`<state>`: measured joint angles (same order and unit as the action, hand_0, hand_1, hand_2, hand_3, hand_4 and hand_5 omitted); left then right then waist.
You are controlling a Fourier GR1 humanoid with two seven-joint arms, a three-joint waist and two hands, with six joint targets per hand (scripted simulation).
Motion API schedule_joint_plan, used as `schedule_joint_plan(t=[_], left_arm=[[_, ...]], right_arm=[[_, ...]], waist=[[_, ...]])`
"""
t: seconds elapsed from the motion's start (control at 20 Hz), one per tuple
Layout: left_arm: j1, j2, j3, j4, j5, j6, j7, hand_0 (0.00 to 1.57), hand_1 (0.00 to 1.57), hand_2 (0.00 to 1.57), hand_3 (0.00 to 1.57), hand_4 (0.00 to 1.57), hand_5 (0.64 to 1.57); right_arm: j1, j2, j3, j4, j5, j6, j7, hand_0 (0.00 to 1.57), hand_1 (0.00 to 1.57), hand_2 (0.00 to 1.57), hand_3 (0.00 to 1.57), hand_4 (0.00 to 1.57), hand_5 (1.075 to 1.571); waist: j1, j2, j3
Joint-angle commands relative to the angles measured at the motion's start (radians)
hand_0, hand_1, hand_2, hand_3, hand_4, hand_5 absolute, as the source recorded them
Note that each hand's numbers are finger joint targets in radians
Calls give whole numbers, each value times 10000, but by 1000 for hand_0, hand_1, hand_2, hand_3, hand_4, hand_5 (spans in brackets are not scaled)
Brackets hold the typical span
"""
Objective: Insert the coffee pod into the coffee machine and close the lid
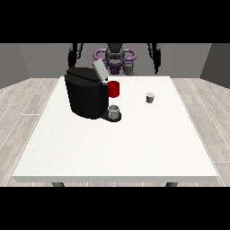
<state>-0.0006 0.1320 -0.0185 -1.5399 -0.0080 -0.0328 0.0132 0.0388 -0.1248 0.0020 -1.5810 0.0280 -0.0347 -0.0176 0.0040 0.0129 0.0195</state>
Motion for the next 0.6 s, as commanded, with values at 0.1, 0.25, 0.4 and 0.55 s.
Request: schedule_joint_plan(t=[0.1, 0.25, 0.4, 0.55], left_arm=[[-165, -83, 192, -136, 378, -373, -402, 0, 0, 0, 0, 319, 1571], [-63, -193, 493, 242, 632, -586, -1989, 0, 0, 0, 0, 319, 1571], [260, -8, 698, 229, 1092, -1217, -2733, 0, 0, 0, 0, 273, 1571], [-31, -192, 345, -178, 304, -484, -1466, 0, 0, 0, 0, 240, 1571]], right_arm=[[-19, 384, 50, 456, -127, 44, 41, 0, 0, 0, 0, 128, 1571], [-86, 324, -46, 374, -436, 315, 277, 0, 0, 0, 0, 128, 1571], [-184, 1049, -766, 365, -477, -969, -1006, 0, 0, 0, 0, 95, 1571], [32, 1073, -594, 692, -364, -907, -1096, 0, 0, 0, 0, 145, 1571]], waist=[[81, -318, -195], [20, -235, -198], [77, -302, -197], [-62, -486, -194]])
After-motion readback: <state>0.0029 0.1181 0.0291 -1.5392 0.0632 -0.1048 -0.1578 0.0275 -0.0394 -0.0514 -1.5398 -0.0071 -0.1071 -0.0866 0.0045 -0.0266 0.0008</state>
